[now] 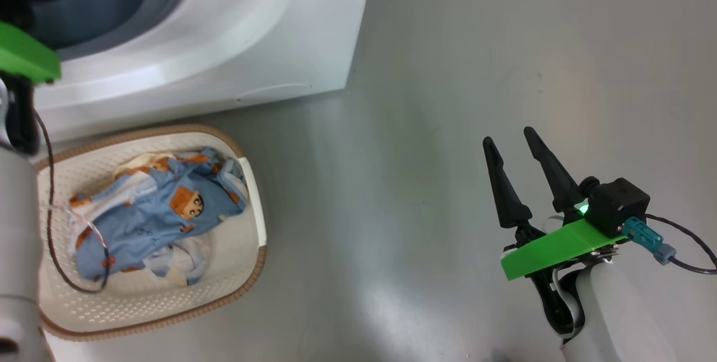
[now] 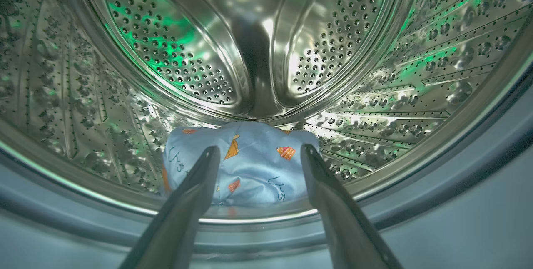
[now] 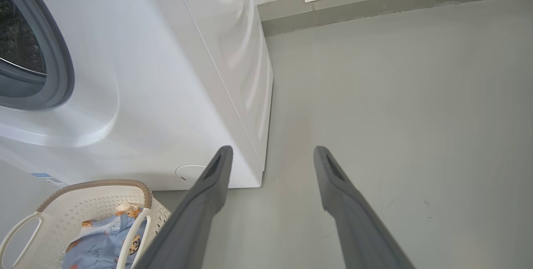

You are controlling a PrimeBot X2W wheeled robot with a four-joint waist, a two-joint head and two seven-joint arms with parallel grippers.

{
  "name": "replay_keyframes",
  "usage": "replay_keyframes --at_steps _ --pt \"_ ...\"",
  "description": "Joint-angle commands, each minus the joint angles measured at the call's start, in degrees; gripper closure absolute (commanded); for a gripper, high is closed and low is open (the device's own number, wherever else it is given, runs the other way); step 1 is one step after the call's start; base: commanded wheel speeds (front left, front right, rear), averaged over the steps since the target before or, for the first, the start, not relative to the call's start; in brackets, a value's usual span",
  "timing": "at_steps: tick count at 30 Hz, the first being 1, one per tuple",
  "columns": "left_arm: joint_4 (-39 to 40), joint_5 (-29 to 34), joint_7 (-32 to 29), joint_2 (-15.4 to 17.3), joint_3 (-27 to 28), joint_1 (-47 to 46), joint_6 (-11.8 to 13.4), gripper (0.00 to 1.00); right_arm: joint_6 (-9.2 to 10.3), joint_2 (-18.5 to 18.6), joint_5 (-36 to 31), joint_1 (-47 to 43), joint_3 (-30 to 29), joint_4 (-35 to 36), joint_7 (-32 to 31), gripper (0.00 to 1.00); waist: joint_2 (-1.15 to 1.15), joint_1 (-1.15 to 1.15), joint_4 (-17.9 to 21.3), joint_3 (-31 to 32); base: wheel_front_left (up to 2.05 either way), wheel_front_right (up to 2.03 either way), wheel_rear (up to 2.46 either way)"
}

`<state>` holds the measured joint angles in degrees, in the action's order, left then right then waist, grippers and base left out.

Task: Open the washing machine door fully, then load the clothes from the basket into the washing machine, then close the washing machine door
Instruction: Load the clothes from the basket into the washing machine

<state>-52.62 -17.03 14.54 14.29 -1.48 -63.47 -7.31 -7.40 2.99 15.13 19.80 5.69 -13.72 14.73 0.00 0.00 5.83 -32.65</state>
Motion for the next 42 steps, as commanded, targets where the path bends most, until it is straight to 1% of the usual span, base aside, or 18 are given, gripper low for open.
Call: replay_keyframes --at_steps 1,3,9,13,22,30,31,37,42 --pt "2.38 -0.39 0.45 2.58 0.63 1.98 -0.17 0.00 -0.09 -0.12 0.24 -1.00 1.21 0.88 0.27 0.00 0.00 0.00 -0.84 1.99 0.00 0.00 0.00" --pt "4.97 0.35 0.45 3.01 -0.46 4.43 -0.17 0.00 -0.09 -0.12 0.06 -1.22 1.29 0.51 0.27 0.00 0.00 0.00 -1.18 3.11 0.00 0.00 0.00" --pt "11.34 -0.06 0.45 2.98 1.09 11.88 -0.17 0.00 -0.09 -0.12 -0.27 -2.34 1.23 -0.43 0.27 0.00 0.00 0.00 -2.17 6.85 0.00 0.00 0.00" --pt "16.84 0.48 0.45 2.02 3.18 17.81 -0.17 0.00 -0.09 -0.12 -0.27 -3.09 1.00 -0.59 0.27 0.00 0.00 0.00 -2.77 9.09 0.00 0.00 0.00" --pt "30.44 2.48 0.45 -3.01 8.64 33.06 -0.16 0.00 -0.09 -0.12 -0.19 -4.42 1.42 -0.90 0.27 0.00 0.00 0.00 -3.50 13.68 0.00 0.00 0.00" --pt "39.15 6.16 0.46 -6.75 10.51 45.01 -0.16 0.00 -0.09 -0.12 -2.59 -5.69 2.15 -0.88 0.27 0.00 0.00 0.00 -3.57 17.31 0.00 0.00 0.00" --pt "40.61 7.01 0.46 -7.44 10.67 47.59 -0.16 0.00 -0.09 -0.12 -2.64 -6.17 2.13 -0.97 0.27 0.00 0.00 0.00 -3.66 18.27 0.00 0.00 0.00" --pt "44.00 8.37 0.46 -9.49 11.03 54.45 -0.08 0.00 -0.09 -0.12 -2.55 -7.57 2.08 -1.45 0.27 0.00 0.00 0.00 -3.95 21.37 0.00 0.00 0.00" --pt "45.45 8.94 0.46 -10.30 11.77 58.14 0.53 0.00 -0.09 -0.12 -2.59 -8.58 1.83 -1.39 0.27 0.00 0.00 0.00 -4.09 23.19 0.00 0.00 0.00"
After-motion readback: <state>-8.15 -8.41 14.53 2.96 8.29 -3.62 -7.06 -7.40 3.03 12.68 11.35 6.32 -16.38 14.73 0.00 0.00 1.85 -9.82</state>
